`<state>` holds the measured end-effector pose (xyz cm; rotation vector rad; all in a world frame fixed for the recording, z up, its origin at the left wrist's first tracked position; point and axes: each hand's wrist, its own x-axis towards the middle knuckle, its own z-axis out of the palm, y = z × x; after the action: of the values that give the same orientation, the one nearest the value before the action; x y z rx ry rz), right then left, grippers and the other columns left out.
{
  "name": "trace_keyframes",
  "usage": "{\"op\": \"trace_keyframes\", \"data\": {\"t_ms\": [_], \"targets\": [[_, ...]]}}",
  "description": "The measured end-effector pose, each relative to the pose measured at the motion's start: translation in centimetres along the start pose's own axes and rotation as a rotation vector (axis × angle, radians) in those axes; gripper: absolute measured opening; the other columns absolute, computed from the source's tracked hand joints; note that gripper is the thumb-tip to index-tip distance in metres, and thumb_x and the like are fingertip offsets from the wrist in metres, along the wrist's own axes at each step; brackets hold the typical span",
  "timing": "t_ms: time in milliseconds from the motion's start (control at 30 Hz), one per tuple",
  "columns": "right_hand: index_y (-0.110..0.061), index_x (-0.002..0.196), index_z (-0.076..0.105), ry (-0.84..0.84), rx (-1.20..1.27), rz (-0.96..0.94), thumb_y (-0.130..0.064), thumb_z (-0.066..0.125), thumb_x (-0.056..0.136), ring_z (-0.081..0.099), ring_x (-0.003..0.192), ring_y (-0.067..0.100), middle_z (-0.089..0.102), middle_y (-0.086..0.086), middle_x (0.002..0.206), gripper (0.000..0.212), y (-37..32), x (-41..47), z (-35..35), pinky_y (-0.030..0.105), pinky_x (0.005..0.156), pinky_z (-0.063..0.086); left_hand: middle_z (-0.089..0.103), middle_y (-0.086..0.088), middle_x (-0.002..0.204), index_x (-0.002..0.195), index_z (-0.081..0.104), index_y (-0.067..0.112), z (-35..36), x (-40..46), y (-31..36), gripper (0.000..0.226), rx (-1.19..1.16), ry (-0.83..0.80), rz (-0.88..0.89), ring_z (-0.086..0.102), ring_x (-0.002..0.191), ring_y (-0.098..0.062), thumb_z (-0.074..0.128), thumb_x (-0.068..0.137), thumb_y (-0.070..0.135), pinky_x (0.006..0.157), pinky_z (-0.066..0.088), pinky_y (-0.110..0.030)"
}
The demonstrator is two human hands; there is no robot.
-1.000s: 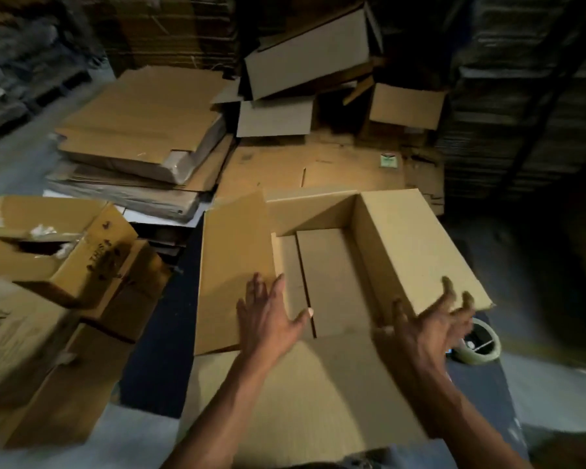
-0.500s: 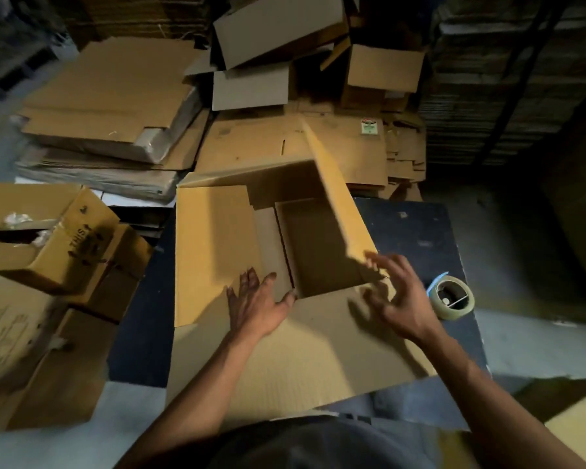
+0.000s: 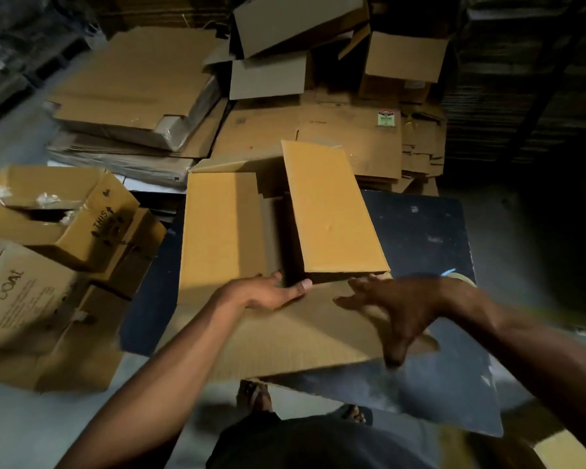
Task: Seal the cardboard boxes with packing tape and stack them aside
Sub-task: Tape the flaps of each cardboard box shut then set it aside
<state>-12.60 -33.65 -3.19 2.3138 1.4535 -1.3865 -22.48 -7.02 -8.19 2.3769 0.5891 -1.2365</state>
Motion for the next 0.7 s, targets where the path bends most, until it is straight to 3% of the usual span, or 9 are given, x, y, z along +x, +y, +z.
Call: {"op": "trace_keyframes", "data": {"t_ms": [67,100,167,200,267,367,467,600,700], "targets": [[-0.042,0.152,0.044,-0.034,0.194,-0.085,-0.049,0.092,0.066,0.053,0.129,0.007,0.055,-0.019,0.140,0.099,1.1,-0.9,-3.9,0.021,0.102,0.042,0.025,-0.003,0.170,0.164,0.022,0.024,-1.6,-2.4,1.0,0.128,0.029,-0.094,0.008,0.030,0.153,-0.032,0.018,0.066,0.106,0.122,0.029,-0.050],[-0.038,0.145,0.056,-0.069,0.253,-0.135,-0.044,0.091,0.069,0.062,0.113,0.003,0.067,-0.022,0.123,0.084,1.5,-1.1,-5.4,0.019,0.094,0.046,0.040,-0.006,0.162,0.159,0.036,0.022,-2.9,-3.8,1.4,0.128,0.013,-0.123,-0.009,0.042,0.144,-0.033,0.020,0.064,0.106,0.115,0.039,-0.051],[-0.022,0.131,0.071,-0.091,0.379,-0.230,-0.044,0.088,0.072,0.069,0.097,0.010,0.077,-0.008,0.108,0.065,2.9,-0.3,-7.4,0.028,0.087,0.052,0.061,-0.006,0.125,0.130,0.062,0.022,-5.2,-6.3,1.9,0.127,-0.037,-0.142,-0.013,0.061,0.110,-0.027,0.020,0.052,0.112,0.090,0.053,-0.042],[-0.011,0.122,0.075,-0.064,0.444,-0.254,-0.051,0.087,0.069,0.068,0.090,0.016,0.077,0.002,0.103,0.068,3.5,0.1,-8.3,0.030,0.082,0.052,0.062,-0.005,0.114,0.119,0.066,0.023,-6.4,-7.2,1.8,0.126,-0.046,-0.136,0.015,0.062,0.101,-0.024,0.019,0.045,0.115,0.087,0.053,-0.039],[0.002,0.101,0.076,-0.001,0.550,-0.264,-0.057,0.086,0.062,0.065,0.080,0.016,0.073,0.009,0.091,0.072,4.3,0.3,-10.1,0.028,0.077,0.052,0.066,-0.001,0.118,0.119,0.071,0.028,-8.3,-8.4,1.2,0.124,-0.048,-0.122,0.119,0.064,0.109,-0.024,0.027,0.041,0.115,0.097,0.051,-0.041],[0.006,0.103,0.076,0.011,0.570,-0.274,-0.044,0.080,0.069,0.066,0.084,0.011,0.075,0.005,0.094,0.060,4.6,0.3,-12.3,0.023,0.083,0.050,0.072,0.009,0.099,0.110,0.073,0.029,-9.7,-9.5,0.3,0.076,-0.065,-0.092,0.317,0.066,0.089,-0.012,0.066,0.066,0.090,0.079,0.053,-0.032],[-0.010,0.101,0.082,0.023,0.516,-0.250,-0.043,0.078,0.073,0.069,0.091,0.011,0.078,0.002,0.099,0.044,4.3,0.9,-13.8,0.022,0.087,0.050,0.075,0.015,0.093,0.118,0.071,0.026,-9.9,-8.6,-0.6,0.050,-0.126,0.112,0.376,0.072,0.089,-0.006,0.086,0.077,0.051,0.082,0.058,-0.030],[-0.018,0.101,0.081,0.052,0.450,-0.119,-0.037,0.072,0.085,0.070,0.095,0.009,0.079,-0.006,0.100,0.027,2.8,1.5,-15.2,0.022,0.089,0.050,0.072,0.018,0.073,0.093,0.077,0.024,-10.6,-6.3,-2.4,0.032,-0.158,0.249,0.497,0.067,0.072,0.001,0.089,0.075,0.048,0.068,0.052,-0.026],[-0.024,0.099,0.082,0.048,0.377,-0.007,-0.035,0.069,0.095,0.067,0.092,0.003,0.077,-0.011,0.095,0.017,1.6,2.7,-16.4,0.023,0.090,0.047,0.061,0.019,0.057,0.072,0.074,0.023,-12.4,-5.0,-3.5,0.025,-0.117,0.159,0.597,0.053,0.054,0.003,0.085,0.081,0.043,0.052,0.036,-0.018]]}}
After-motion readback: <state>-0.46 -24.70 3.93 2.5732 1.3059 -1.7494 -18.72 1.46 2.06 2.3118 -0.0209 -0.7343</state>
